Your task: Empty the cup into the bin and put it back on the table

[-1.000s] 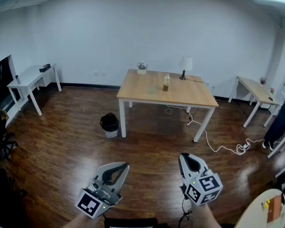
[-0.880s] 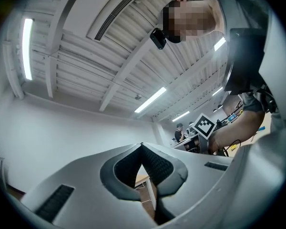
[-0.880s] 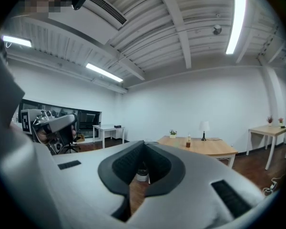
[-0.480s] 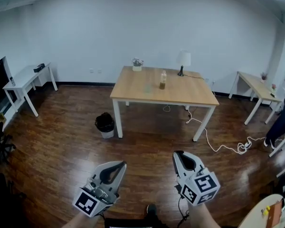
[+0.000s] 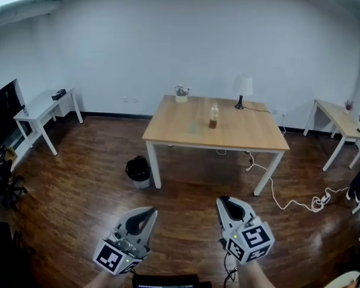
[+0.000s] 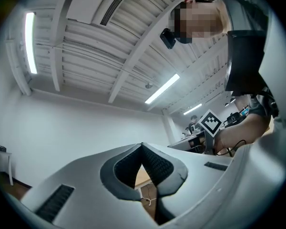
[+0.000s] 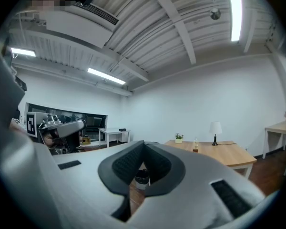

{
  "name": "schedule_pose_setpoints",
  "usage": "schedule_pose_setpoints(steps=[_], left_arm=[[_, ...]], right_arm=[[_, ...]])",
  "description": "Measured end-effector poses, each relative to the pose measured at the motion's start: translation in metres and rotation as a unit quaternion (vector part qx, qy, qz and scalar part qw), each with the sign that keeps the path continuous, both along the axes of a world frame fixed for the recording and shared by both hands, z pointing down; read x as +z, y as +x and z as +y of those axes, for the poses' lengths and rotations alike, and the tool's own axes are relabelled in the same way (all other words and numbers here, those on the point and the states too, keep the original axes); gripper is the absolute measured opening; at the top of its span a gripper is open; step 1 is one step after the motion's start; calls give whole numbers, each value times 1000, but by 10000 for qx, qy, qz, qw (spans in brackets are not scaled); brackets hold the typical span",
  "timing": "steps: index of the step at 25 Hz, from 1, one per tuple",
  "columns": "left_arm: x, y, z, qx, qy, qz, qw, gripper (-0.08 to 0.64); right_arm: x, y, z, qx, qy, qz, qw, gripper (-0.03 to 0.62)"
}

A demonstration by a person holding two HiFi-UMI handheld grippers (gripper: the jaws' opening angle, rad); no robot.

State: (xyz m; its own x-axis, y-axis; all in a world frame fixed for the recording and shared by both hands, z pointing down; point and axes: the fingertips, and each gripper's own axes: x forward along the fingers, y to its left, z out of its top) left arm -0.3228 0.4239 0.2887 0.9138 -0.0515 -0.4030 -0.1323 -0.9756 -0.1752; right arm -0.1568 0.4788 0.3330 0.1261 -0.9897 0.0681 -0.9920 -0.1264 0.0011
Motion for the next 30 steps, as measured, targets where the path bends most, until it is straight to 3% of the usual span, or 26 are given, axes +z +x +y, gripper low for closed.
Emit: schedule_pose_setpoints(steps=[9, 14, 30], left_arm=[[-4, 60, -27, -43, -114, -6, 9999, -9], [3, 86, -54, -3, -49, -195, 9998, -9], [-7, 161, -206, 303, 148, 70, 9994, -9]], right_arm=[[1, 61, -30, -120, 16, -17, 9999, 0], [1, 81, -57, -164, 14, -34, 9999, 0], [0, 149, -205, 32, -46, 77, 10000, 0]])
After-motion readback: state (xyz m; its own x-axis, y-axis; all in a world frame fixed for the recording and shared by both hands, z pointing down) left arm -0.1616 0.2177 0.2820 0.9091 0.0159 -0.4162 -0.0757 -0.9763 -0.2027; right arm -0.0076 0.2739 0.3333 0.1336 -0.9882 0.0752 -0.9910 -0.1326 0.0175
